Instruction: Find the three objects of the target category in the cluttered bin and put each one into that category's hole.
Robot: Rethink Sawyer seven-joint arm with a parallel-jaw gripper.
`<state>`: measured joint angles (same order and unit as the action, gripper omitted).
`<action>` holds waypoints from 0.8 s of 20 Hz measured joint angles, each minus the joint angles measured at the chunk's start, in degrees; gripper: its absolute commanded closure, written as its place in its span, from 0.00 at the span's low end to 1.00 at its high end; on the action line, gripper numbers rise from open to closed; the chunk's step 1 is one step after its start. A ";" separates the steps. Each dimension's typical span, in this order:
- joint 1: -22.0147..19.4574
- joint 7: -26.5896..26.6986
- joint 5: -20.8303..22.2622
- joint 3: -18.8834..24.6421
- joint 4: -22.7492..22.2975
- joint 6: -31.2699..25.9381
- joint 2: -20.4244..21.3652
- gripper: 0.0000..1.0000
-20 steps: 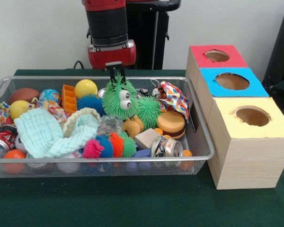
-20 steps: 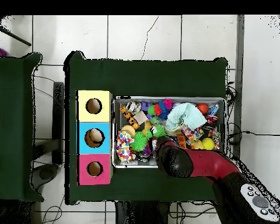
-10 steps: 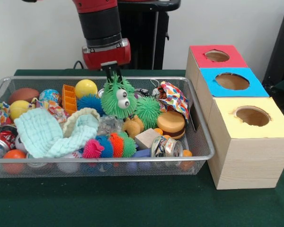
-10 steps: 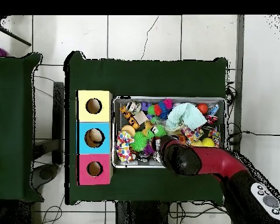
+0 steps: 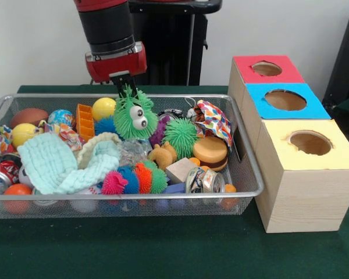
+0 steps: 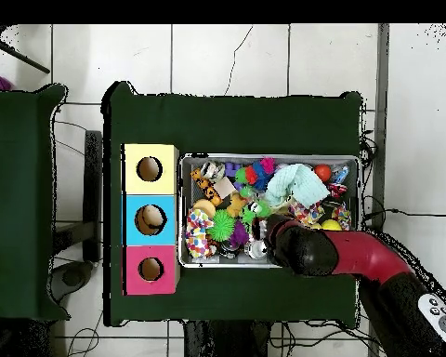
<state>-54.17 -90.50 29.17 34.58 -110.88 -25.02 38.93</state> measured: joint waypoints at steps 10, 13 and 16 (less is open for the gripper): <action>0.03 0.00 4.00 -0.12 -4.54 2.56 2.86 1.00; 0.48 0.00 4.45 -0.63 -7.22 4.39 4.67 1.00; 1.52 0.00 4.56 -1.57 -10.47 6.83 6.50 1.00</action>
<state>-52.65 -90.50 33.73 33.01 -121.35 -18.19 45.43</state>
